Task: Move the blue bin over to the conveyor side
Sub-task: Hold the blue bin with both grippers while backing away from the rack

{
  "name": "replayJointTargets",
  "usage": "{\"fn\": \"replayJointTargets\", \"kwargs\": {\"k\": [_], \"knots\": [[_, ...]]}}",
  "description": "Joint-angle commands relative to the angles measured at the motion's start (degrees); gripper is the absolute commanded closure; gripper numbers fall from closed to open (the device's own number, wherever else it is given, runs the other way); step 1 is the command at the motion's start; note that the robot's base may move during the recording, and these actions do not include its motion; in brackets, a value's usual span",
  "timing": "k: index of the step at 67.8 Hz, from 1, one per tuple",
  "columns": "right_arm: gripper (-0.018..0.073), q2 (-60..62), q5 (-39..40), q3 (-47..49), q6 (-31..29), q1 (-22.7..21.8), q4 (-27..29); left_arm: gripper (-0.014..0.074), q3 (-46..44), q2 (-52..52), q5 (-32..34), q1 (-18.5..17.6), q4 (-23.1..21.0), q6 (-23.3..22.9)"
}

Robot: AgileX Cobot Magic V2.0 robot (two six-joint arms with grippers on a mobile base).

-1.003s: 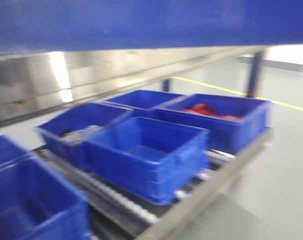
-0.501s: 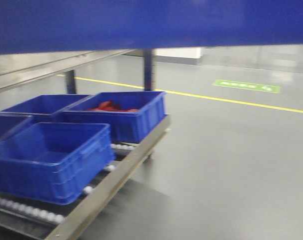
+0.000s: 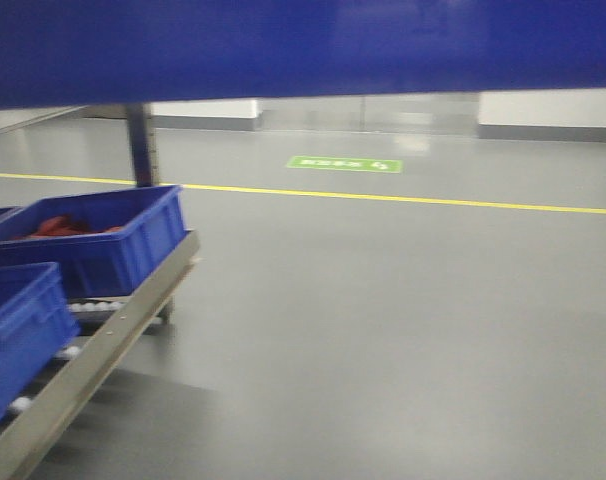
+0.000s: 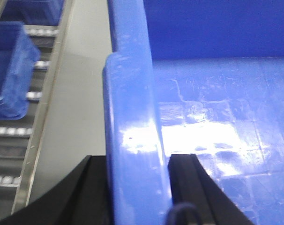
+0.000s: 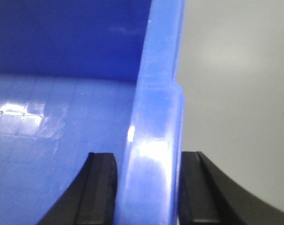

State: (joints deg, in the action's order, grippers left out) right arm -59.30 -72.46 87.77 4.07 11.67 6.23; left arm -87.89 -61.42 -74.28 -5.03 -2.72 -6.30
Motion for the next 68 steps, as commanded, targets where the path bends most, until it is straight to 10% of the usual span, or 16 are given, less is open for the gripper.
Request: {"fn": "replayJointTargets", "kwargs": {"k": [1,68], "knots": [[0.0636,0.99,5.13,0.67,-1.46,-0.27,-3.72,0.0605,-0.93,0.97,4.32,0.25,3.27,0.23],[0.0636,1.09,5.15,0.67,-1.46,-0.27,-3.72,0.0605,-0.93,0.97,4.32,0.25,3.27,0.23]]}}
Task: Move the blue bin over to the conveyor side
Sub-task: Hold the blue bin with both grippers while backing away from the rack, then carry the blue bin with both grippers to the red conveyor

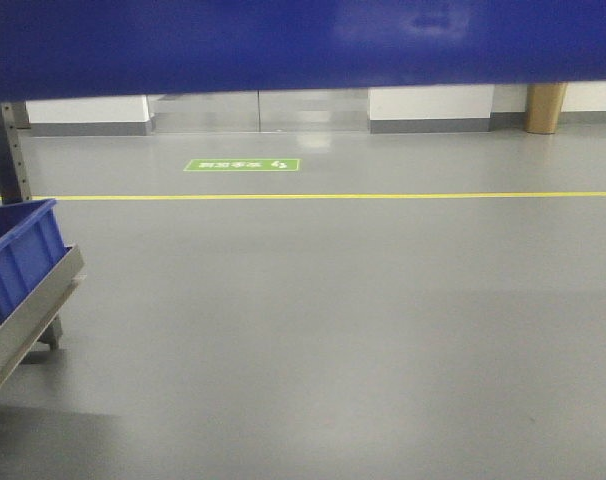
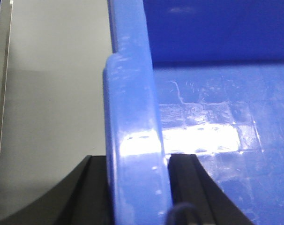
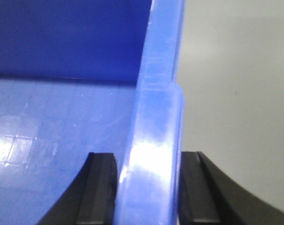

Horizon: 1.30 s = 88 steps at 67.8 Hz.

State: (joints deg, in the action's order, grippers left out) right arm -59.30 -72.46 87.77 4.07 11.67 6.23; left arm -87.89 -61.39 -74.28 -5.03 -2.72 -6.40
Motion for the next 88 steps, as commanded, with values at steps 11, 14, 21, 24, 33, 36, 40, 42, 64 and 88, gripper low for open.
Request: {"fn": "replayJointTargets", "kwargs": {"k": [11,14,21,24,33,36,40,42,64,88], "knots": [[0.0636,1.09,5.15,0.67,-1.46,-0.27,-3.72,0.0605,-0.93,0.93,4.32,0.25,3.27,0.33],[0.0636,1.09,5.15,0.67,-1.46,-0.27,-3.72,0.0605,-0.93,0.93,4.32,0.25,3.27,0.33],[0.0636,1.09,5.15,0.67,-1.46,-0.27,-3.72,0.0605,-0.93,0.93,4.32,0.25,3.36,0.33],[0.0636,1.09,5.15,0.67,-1.46,-0.27,-3.72,0.0605,-0.93,0.93,4.32,0.25,3.36,0.33],[0.0636,1.09,5.15,0.67,-1.46,-0.27,-3.72,0.0605,-0.93,0.93,4.32,0.25,3.36,0.33],[0.0636,1.09,5.15,0.67,-1.46,-0.27,-3.72,0.0605,-0.93,0.93,4.32,0.25,3.36,0.33],[0.0636,1.09,5.15,0.67,-1.46,-0.27,-3.72,0.0605,-0.93,0.93,4.32,0.25,3.36,0.33],[0.0636,1.09,5.15,0.67,-1.46,-0.27,-3.72,0.0605,-0.93,0.93,4.32,0.25,3.36,0.33],[0.0636,1.09,5.15,0.67,-1.46,-0.27,-3.72,0.0605,-0.93,0.93,4.32,0.25,3.36,0.33],[0.0636,1.09,5.36,0.67,-1.46,-0.27,-3.72,0.0605,-0.93,0.93,4.32,0.25,3.36,0.33]]}}
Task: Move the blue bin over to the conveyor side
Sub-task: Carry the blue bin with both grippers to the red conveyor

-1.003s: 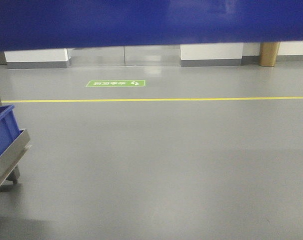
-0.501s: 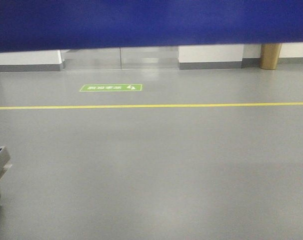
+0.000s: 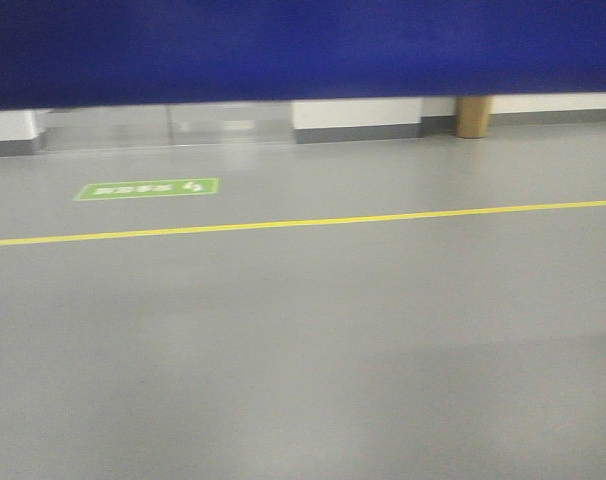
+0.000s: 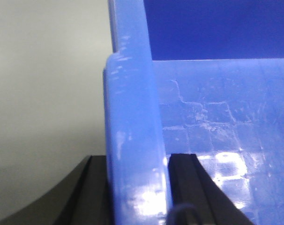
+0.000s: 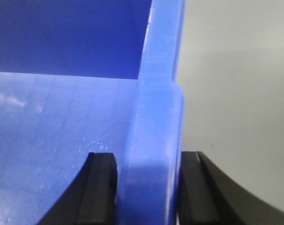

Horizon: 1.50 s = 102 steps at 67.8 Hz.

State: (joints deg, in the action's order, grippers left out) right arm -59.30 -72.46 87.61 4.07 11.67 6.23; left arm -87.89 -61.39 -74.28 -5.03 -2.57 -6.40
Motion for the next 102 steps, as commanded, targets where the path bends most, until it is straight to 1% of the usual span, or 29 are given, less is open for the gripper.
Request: {"fn": "replayJointTargets", "kwargs": {"k": [1,102], "knots": [[0.0636,1.09,5.36,0.83,-1.46,-0.27,-3.72,0.0605,-0.93,0.93,4.32,0.25,3.21,0.33],[0.0636,1.09,5.83,0.83,-1.46,-0.27,-3.72,0.0605,-0.93,0.93,4.32,0.25,3.42,0.33]]}}
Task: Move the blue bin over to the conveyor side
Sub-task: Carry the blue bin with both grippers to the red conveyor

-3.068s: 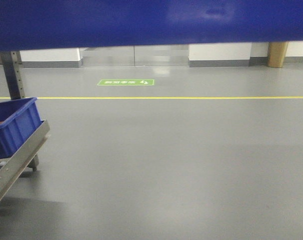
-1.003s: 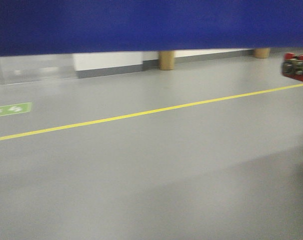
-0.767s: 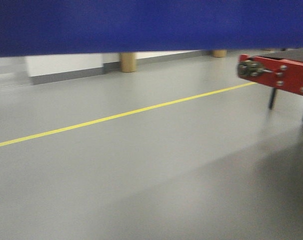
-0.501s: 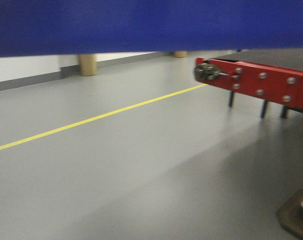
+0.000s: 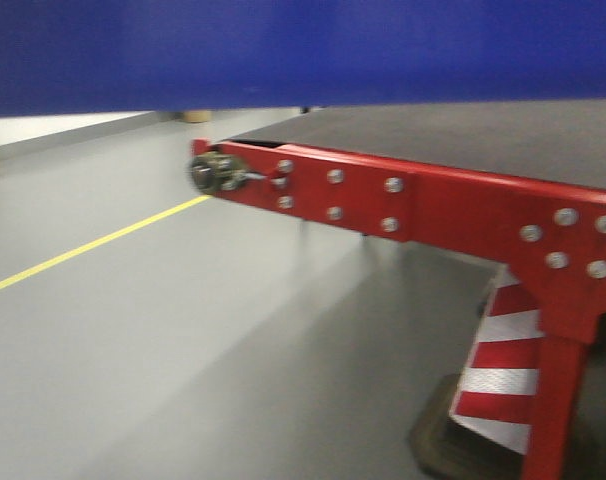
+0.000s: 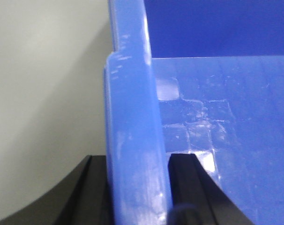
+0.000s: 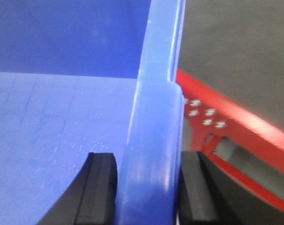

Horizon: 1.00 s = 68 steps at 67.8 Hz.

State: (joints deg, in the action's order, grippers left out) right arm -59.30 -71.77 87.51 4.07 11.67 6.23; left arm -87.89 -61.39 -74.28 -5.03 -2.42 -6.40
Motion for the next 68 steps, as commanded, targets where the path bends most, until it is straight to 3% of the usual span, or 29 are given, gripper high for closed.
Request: {"fn": "replayJointTargets", "kwargs": {"k": [1,46,68], "knots": [[0.0636,1.09,5.14,0.93,-1.46,-0.27,-3.72,0.0605,-0.93,0.93,4.32,0.25,3.26,0.33],[0.0636,1.19,5.41,0.93,-1.46,-0.27,-3.72,0.0605,-0.93,0.70,4.32,0.25,4.31,0.33],[0.0636,1.19,5.41,0.93,-1.46,-0.27,-3.72,0.0605,-0.93,0.52,8.61,0.25,4.31,0.33]]}}
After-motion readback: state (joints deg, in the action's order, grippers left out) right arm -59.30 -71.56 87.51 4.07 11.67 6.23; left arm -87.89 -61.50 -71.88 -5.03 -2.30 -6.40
